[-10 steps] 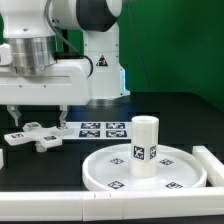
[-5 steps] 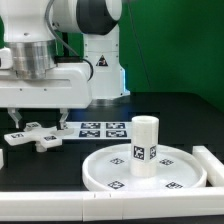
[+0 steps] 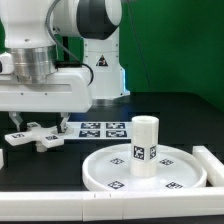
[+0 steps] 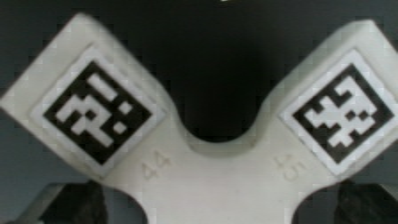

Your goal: Assemble round table

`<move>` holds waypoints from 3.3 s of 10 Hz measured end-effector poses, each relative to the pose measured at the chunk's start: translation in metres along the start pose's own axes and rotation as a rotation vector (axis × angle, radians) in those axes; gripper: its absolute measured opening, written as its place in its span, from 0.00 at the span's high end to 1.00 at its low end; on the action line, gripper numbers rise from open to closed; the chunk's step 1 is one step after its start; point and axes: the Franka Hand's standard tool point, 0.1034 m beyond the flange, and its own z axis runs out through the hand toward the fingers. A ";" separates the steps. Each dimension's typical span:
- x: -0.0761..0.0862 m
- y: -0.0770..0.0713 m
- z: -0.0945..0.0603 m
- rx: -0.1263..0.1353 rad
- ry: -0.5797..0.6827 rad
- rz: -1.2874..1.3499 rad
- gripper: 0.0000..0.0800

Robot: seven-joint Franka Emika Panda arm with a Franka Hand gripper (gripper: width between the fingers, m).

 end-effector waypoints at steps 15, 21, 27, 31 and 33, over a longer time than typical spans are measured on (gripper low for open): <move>0.013 -0.028 -0.006 0.012 -0.009 -0.010 0.45; 0.037 -0.131 -0.079 0.089 -0.059 0.102 0.44; 0.053 -0.143 -0.094 0.100 -0.106 0.081 0.44; 0.101 -0.188 -0.121 0.107 -0.087 -0.011 0.44; 0.103 -0.187 -0.118 0.104 -0.086 -0.002 0.44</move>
Offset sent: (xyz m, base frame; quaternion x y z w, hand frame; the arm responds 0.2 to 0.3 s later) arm 0.0036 0.0008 -0.0018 0.0008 0.0014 -0.0028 1.0000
